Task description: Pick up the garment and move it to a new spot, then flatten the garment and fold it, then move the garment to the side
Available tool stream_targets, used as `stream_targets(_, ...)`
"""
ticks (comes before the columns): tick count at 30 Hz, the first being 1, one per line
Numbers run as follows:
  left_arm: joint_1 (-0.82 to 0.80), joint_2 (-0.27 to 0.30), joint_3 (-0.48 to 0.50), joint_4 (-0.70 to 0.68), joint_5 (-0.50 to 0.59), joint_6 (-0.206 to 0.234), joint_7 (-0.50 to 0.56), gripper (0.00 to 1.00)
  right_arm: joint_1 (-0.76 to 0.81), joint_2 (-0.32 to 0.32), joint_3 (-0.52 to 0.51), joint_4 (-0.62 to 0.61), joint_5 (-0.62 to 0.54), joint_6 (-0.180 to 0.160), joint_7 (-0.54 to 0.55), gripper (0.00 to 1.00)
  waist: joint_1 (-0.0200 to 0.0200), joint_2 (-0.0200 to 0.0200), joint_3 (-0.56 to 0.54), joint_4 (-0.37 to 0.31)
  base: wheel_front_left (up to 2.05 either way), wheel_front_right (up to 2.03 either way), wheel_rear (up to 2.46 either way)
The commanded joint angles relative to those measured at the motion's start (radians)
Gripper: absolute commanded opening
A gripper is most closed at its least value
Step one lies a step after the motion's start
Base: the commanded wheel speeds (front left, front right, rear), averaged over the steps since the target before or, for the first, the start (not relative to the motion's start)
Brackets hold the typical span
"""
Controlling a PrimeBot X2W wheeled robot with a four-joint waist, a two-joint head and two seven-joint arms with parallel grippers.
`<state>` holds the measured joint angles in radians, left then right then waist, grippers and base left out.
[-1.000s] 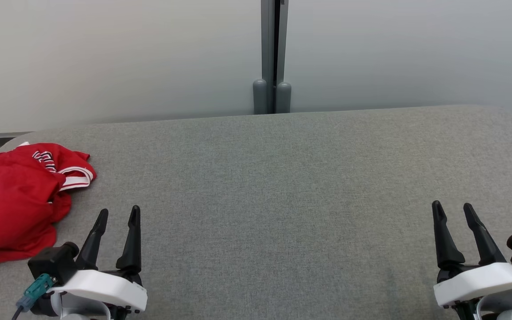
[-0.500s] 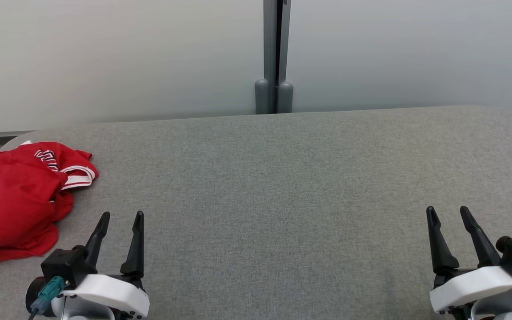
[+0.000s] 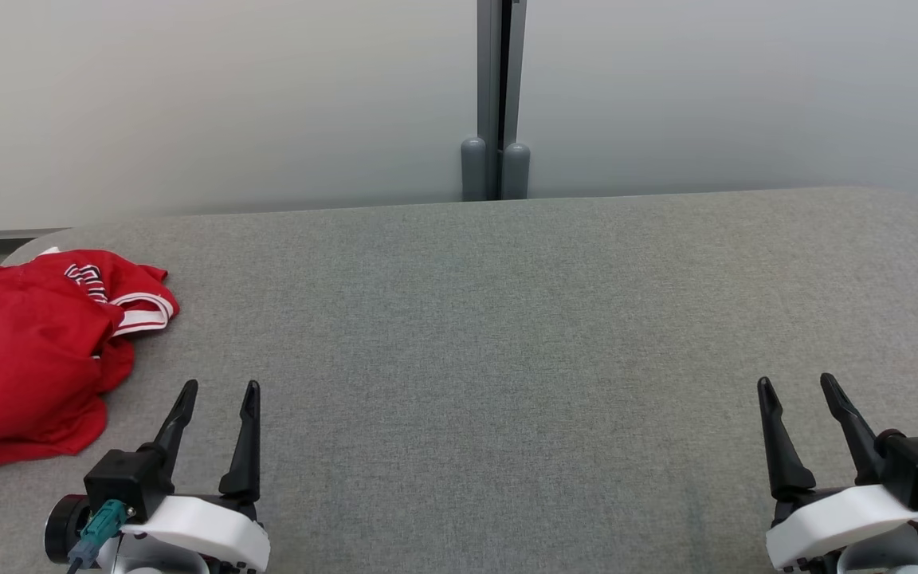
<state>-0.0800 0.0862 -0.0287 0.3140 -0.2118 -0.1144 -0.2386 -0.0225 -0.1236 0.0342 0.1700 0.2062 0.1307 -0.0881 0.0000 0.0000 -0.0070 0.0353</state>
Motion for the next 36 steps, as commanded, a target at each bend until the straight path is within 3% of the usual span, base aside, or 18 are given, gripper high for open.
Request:
stream_targets(1, -0.01, 0.003, 0.005, 0.003, 0.022, -0.003, -0.01, 1.0, 0.005, -0.004, -0.004, -0.009, -0.023, 0.0, -0.006, 1.0, 0.0, 0.0, 0.001, 0.001, 0.0, 0.0, 0.0)
stream_targets(11, -0.011, -0.005, 0.008, 0.018, 0.077, -0.007, -0.027, 1.0, 0.015, 0.006, -0.014, -0.007, -0.071, 0.0, -0.011, 1.0, 0.0, 0.0, 0.003, 0.005, 0.0, 0.0, 0.0)
stream_targets(26, -0.026, -0.015, 0.023, 0.035, 0.057, -0.013, -0.028, 1.0, 0.007, 0.009, -0.021, -0.001, -0.038, 0.0, -0.01, 1.0, 0.0, 0.0, 0.004, 0.014, 0.0, 0.0, 0.0)
stream_targets(31, -0.037, -0.018, 0.026, 0.038, 0.053, -0.014, -0.028, 1.0, 0.013, 0.004, -0.029, -0.01, -0.037, 0.0, -0.01, 1.0, 0.0, 0.0, 0.007, 0.048, 0.0, 0.0, 0.0)
stream_targets(36, -0.058, -0.02, 0.034, 0.04, 0.045, -0.014, -0.028, 1.0, 0.009, -0.007, -0.027, -0.035, -0.04, 0.0, -0.005, 1.0, 0.0, 0.0, 0.018, 0.126, 0.0, 0.0, 0.0)
